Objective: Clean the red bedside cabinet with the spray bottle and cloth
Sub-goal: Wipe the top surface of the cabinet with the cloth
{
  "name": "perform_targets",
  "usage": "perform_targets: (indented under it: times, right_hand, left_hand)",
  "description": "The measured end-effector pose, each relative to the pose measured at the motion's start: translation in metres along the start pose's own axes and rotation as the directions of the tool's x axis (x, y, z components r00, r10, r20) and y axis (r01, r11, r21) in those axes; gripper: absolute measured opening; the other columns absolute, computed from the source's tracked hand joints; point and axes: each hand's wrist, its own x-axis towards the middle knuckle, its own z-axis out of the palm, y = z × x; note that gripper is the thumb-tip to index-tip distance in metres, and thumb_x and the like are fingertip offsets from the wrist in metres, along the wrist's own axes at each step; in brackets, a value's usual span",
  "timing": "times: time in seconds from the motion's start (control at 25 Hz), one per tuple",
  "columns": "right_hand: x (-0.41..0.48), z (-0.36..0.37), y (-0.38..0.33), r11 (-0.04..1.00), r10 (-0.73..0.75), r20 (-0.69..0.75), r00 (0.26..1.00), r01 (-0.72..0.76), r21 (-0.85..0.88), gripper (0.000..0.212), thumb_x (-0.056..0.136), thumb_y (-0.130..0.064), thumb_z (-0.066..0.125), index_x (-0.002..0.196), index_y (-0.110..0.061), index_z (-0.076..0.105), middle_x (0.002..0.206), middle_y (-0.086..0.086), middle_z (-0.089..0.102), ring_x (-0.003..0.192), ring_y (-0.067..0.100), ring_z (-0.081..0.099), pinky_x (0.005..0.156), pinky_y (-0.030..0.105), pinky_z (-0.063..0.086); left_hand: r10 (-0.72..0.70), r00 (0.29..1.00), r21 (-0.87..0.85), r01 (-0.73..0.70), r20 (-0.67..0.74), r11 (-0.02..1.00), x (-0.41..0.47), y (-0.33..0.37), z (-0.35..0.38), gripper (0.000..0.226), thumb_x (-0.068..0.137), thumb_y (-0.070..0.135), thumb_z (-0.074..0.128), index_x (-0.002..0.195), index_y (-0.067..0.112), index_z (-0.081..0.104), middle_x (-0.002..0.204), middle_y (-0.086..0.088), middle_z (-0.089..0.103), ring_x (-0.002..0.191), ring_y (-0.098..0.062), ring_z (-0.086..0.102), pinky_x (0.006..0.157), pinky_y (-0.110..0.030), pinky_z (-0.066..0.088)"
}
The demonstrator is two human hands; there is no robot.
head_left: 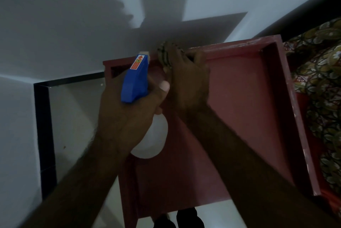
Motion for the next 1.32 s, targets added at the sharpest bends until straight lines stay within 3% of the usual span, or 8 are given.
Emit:
perform_targets:
  times: [0.12, 0.24, 0.4, 0.56, 0.8, 0.96, 1.12, 1.32]
  right_hand:
    - [-0.004, 0.008, 0.001, 0.996, -0.076, 0.128, 0.989, 0.069, 0.055, 0.056, 0.098, -0.038, 0.061, 0.151, -0.023, 0.049, 0.143, -0.007, 0.060, 0.125, 0.028, 0.046, 0.093, 0.045, 0.045]
    - [0.001, 0.013, 0.012, 0.991, -0.100, 0.113, 0.989, 0.089, 0.100, 0.054, 0.100, -0.029, 0.063, 0.151, -0.019, 0.050, 0.145, -0.006, 0.059, 0.128, 0.030, 0.045, 0.099, 0.044, 0.044]
    - [-0.002, 0.010, 0.019, 0.977, -0.113, -0.008, 0.994, 0.113, 0.182, 0.054, 0.090, -0.005, 0.071, 0.143, -0.012, 0.059, 0.130, 0.003, 0.068, 0.115, 0.037, 0.053, 0.092, 0.038, 0.048]
    - [0.000, -0.008, 0.048, 0.969, 0.172, -0.106, 0.979, -0.149, 0.197, 0.064, 0.086, -0.001, 0.066, 0.146, -0.019, 0.055, 0.116, 0.003, 0.069, 0.116, 0.030, 0.048, 0.091, 0.039, 0.053]
    - [0.003, -0.015, 0.044, 0.997, 0.019, 0.058, 0.998, -0.023, 0.069, 0.067, 0.090, -0.010, 0.063, 0.153, -0.026, 0.047, 0.132, 0.007, 0.064, 0.123, 0.030, 0.047, 0.094, 0.043, 0.052]
    - [0.007, -0.019, 0.054, 0.978, 0.197, -0.041, 0.979, -0.194, 0.077, 0.067, 0.088, -0.008, 0.062, 0.152, -0.024, 0.048, 0.123, 0.007, 0.068, 0.121, 0.030, 0.047, 0.091, 0.043, 0.053]
    - [0.001, -0.019, 0.043, 0.997, -0.005, 0.002, 1.000, 0.005, 0.071, 0.070, 0.084, -0.002, 0.069, 0.150, -0.020, 0.051, 0.127, 0.004, 0.068, 0.117, 0.033, 0.051, 0.082, 0.045, 0.056]
    - [0.010, -0.031, 0.074, 0.980, 0.191, -0.097, 0.977, -0.184, 0.073, 0.064, 0.085, -0.003, 0.062, 0.146, -0.019, 0.053, 0.119, 0.001, 0.069, 0.113, 0.030, 0.049, 0.088, 0.039, 0.052]
  left_hand:
    - [0.031, 0.999, 0.081, -0.030, -0.014, 0.996, 0.002, -0.001, 0.004, 0.020, 0.087, 0.038, 0.070, 0.082, 0.021, 0.062, 0.068, 0.010, 0.071, 0.064, 0.005, 0.066, 0.061, -0.002, 0.046]
    - [0.048, 0.999, 0.104, -0.046, -0.018, 0.993, 0.001, 0.001, 0.010, 0.024, 0.079, 0.049, 0.063, 0.076, 0.026, 0.057, 0.067, 0.023, 0.068, 0.064, 0.008, 0.065, 0.063, 0.000, 0.045]
    - [0.015, 1.000, 0.125, -0.015, 0.001, 0.992, -0.002, 0.000, 0.010, 0.026, 0.084, 0.046, 0.067, 0.083, 0.020, 0.063, 0.075, 0.007, 0.072, 0.065, -0.001, 0.068, 0.062, -0.004, 0.048]
    - [0.003, 1.000, 0.132, -0.002, -0.004, 0.991, -0.005, 0.001, 0.008, 0.027, 0.087, 0.039, 0.071, 0.083, 0.013, 0.065, 0.070, -0.001, 0.072, 0.063, -0.007, 0.069, 0.062, -0.004, 0.048]
    - [-0.002, 1.000, 0.099, 0.003, -0.010, 0.995, -0.008, 0.003, 0.016, 0.027, 0.089, 0.033, 0.073, 0.091, 0.007, 0.066, 0.069, -0.008, 0.071, 0.063, -0.009, 0.070, 0.061, -0.007, 0.050]
    - [0.004, 1.000, 0.129, -0.002, -0.010, 0.992, -0.009, 0.005, 0.022, 0.027, 0.088, 0.038, 0.073, 0.088, 0.012, 0.065, 0.068, -0.005, 0.072, 0.063, -0.008, 0.070, 0.063, -0.007, 0.050]
    - [-0.026, 1.000, 0.132, 0.025, 0.007, 0.991, -0.007, 0.006, 0.030, 0.030, 0.088, 0.038, 0.072, 0.090, 0.008, 0.065, 0.070, -0.005, 0.072, 0.064, -0.007, 0.070, 0.061, -0.007, 0.049]
    - [-0.022, 1.000, 0.112, 0.020, 0.017, 0.993, -0.002, 0.012, 0.039, 0.029, 0.088, 0.030, 0.075, 0.089, 0.002, 0.066, 0.068, -0.005, 0.070, 0.059, -0.005, 0.069, 0.058, -0.008, 0.049]
